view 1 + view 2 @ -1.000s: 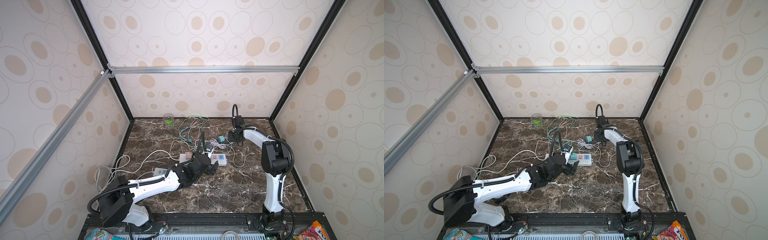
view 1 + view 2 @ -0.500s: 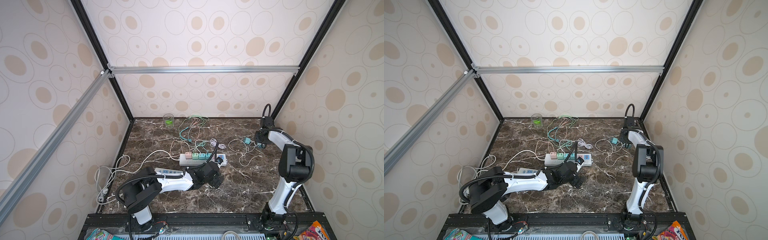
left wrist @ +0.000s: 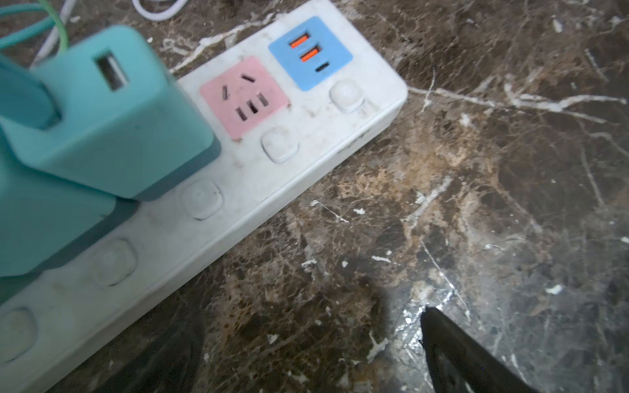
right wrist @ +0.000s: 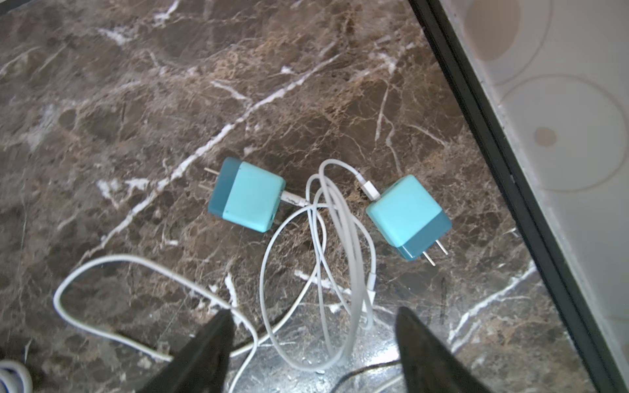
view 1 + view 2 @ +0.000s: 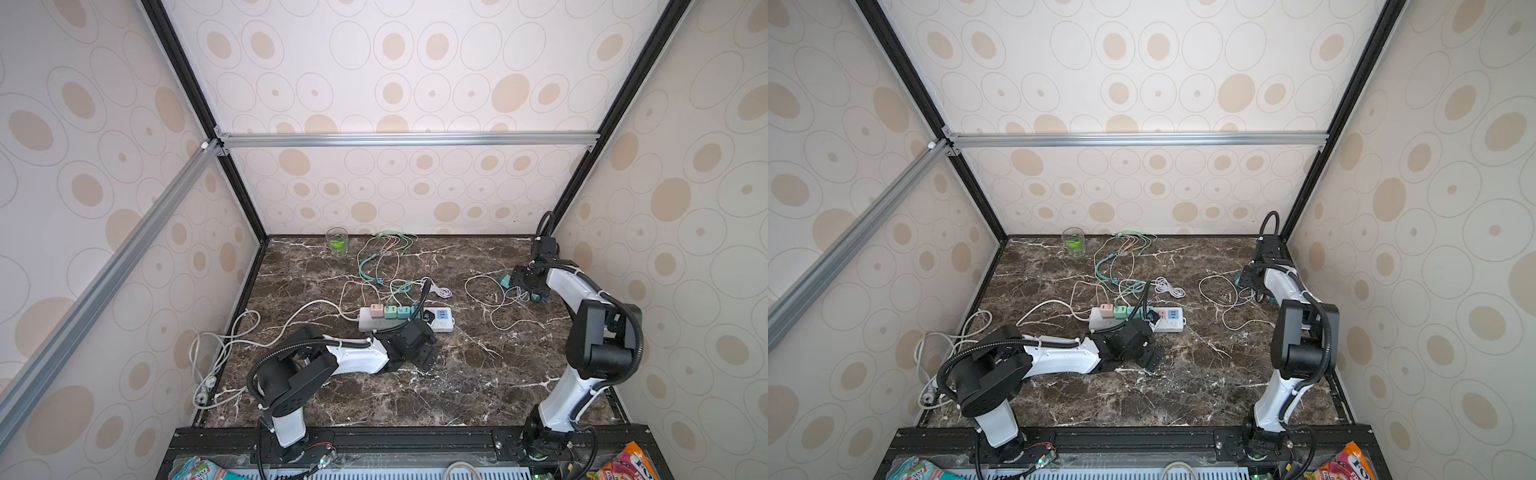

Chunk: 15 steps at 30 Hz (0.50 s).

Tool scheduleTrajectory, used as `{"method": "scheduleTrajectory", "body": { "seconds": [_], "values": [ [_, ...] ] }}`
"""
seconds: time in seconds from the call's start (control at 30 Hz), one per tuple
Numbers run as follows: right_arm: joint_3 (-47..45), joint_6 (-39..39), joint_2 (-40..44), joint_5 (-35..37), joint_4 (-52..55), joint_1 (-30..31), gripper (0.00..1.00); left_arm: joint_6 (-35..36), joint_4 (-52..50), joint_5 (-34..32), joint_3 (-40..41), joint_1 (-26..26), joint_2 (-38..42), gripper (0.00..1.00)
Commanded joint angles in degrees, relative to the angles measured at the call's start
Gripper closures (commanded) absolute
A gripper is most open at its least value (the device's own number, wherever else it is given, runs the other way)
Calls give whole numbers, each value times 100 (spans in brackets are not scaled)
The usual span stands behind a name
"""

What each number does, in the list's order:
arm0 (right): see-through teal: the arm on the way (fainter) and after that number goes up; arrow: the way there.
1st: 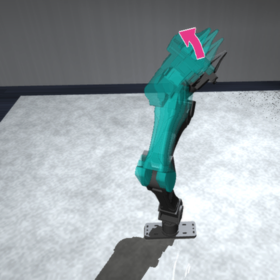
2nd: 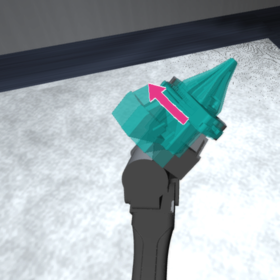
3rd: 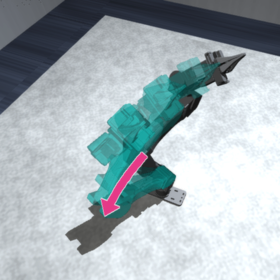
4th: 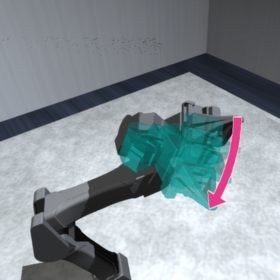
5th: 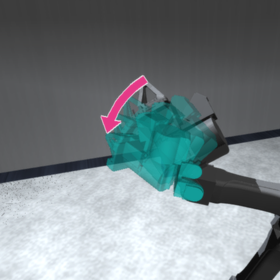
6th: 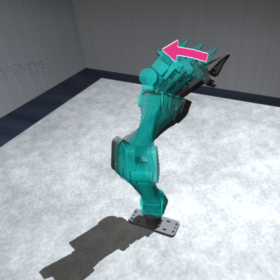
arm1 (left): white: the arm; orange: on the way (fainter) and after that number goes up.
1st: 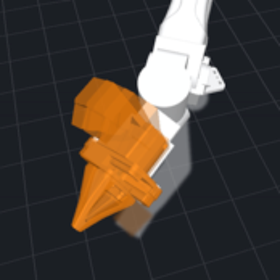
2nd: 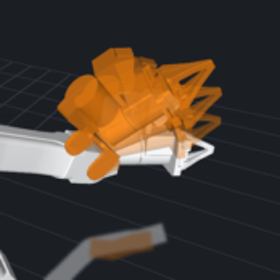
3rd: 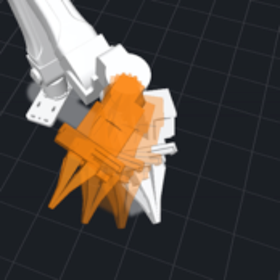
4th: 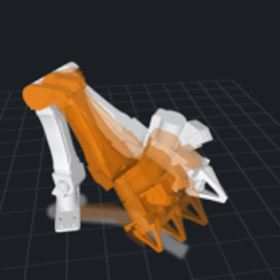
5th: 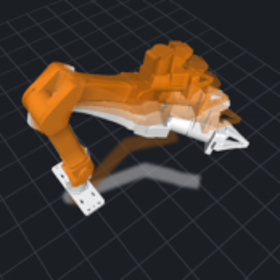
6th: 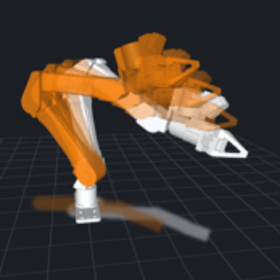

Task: Insert plugs into power strip
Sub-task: Move the socket to the top-center of the table.

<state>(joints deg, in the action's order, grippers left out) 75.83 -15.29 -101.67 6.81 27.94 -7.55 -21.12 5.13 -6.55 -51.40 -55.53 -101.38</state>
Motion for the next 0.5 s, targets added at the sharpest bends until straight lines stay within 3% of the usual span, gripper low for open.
{"method": "scheduleTrajectory", "body": {
  "seconds": [0.0,0.47],
  "values": [
    [-181,-239,450,-180,107,25,0,60,-79,-44,-130,230,-78,2],
    [-766,-958,1514,-1030,-289,31,0,1267,-71,-286,-677,1174,-638,2]
  ]
}}
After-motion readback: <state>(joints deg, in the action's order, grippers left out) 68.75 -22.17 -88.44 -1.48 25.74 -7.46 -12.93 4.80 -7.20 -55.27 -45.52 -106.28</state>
